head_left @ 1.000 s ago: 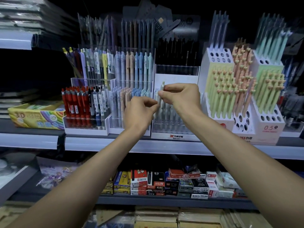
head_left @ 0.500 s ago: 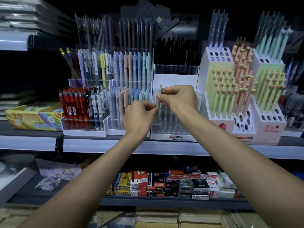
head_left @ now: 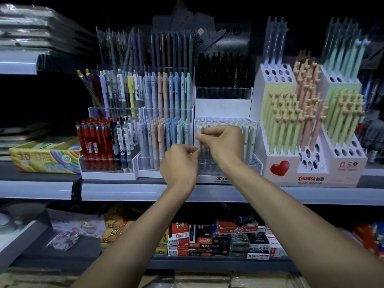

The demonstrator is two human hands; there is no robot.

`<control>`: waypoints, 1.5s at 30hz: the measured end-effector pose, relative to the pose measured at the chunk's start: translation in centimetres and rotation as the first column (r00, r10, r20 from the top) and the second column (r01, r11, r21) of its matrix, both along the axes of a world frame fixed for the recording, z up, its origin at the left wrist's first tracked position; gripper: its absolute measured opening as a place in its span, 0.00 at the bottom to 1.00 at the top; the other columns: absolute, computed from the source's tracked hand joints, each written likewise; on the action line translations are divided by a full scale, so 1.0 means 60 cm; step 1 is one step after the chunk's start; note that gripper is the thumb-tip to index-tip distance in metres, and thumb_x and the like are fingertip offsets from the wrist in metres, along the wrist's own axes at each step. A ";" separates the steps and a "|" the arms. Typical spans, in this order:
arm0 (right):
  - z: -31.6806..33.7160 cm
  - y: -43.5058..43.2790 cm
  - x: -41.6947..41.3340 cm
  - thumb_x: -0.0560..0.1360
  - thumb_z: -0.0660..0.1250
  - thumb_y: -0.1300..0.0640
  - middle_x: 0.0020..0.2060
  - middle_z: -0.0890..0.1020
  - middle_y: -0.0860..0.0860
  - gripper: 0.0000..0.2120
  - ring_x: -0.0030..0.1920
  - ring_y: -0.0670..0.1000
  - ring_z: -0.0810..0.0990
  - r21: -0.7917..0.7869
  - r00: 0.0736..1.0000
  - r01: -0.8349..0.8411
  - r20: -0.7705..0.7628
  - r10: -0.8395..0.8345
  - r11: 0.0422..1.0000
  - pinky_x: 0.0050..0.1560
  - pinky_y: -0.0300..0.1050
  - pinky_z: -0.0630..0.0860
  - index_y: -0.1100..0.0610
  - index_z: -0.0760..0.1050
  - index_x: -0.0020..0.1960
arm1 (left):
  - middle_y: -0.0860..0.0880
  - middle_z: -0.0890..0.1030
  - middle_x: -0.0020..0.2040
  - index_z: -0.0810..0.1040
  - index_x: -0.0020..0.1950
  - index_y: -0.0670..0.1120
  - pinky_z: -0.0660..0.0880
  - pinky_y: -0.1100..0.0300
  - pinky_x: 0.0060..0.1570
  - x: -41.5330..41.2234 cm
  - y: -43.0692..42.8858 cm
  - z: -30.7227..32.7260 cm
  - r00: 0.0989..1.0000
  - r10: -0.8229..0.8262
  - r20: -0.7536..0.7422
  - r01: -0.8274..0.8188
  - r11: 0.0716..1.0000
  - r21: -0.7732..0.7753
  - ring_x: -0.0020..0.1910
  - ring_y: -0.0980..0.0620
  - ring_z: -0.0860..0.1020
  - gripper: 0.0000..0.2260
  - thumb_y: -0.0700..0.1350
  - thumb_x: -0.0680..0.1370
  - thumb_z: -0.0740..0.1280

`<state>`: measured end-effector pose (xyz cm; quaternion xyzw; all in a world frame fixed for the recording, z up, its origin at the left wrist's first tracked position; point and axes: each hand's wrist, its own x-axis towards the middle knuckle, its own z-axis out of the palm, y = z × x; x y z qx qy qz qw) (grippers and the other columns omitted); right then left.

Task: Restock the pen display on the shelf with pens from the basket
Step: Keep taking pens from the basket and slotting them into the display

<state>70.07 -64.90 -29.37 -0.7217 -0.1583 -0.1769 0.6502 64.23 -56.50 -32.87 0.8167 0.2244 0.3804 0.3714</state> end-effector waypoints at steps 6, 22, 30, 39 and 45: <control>0.004 0.007 0.002 0.67 0.83 0.57 0.35 0.87 0.46 0.07 0.39 0.48 0.87 -0.030 0.999 0.034 -0.011 -0.034 0.999 0.50 0.51 0.85 0.53 0.87 0.42 | 0.50 0.87 0.42 0.87 0.45 0.50 0.71 0.56 0.38 0.006 -0.009 0.000 0.999 0.047 -0.019 -0.047 0.999 0.001 0.45 0.46 0.84 0.07 0.49 0.80 0.69; 0.006 0.008 -0.025 0.71 0.80 0.60 0.32 0.84 0.47 0.03 0.39 0.47 0.85 -0.127 0.996 0.085 0.036 -0.081 0.988 0.46 0.39 0.79 0.59 0.87 0.42 | 0.51 0.87 0.45 0.87 0.48 0.52 0.71 0.57 0.39 -0.006 -0.010 0.015 0.984 0.074 -0.160 -0.072 0.997 0.015 0.47 0.45 0.84 0.06 0.48 0.80 0.71; -0.001 -0.003 -0.043 0.72 0.79 0.59 0.43 0.87 0.49 0.09 0.46 0.47 0.85 -0.129 0.996 0.086 0.017 -0.084 0.988 0.55 0.45 0.83 0.57 0.87 0.51 | 0.51 0.85 0.39 0.85 0.41 0.51 0.72 0.56 0.39 -0.027 0.009 0.019 0.985 0.030 -0.170 -0.017 0.997 0.081 0.45 0.46 0.84 0.09 0.54 0.78 0.74; -0.019 -0.080 -0.125 0.75 0.75 0.57 0.64 0.81 0.51 0.23 0.64 0.51 0.80 -0.491 0.986 0.084 0.167 0.000 0.867 0.68 0.49 0.75 0.53 0.78 0.70 | 0.57 0.84 0.49 0.86 0.52 0.56 0.79 0.55 0.42 -0.140 0.044 0.027 0.983 -0.091 -0.159 0.156 0.872 0.464 0.49 0.53 0.82 0.17 0.64 0.80 0.62; -0.049 -0.150 -0.196 0.75 0.74 0.42 0.80 0.60 0.53 0.41 0.80 0.56 0.58 -0.809 0.988 0.070 0.137 0.071 0.583 0.77 0.52 0.61 0.46 0.59 0.81 | 0.54 0.68 0.78 0.64 0.80 0.60 0.61 0.45 0.75 -0.231 0.044 0.001 0.951 -0.030 -0.306 0.224 0.752 0.620 0.78 0.50 0.63 0.35 0.74 0.77 0.51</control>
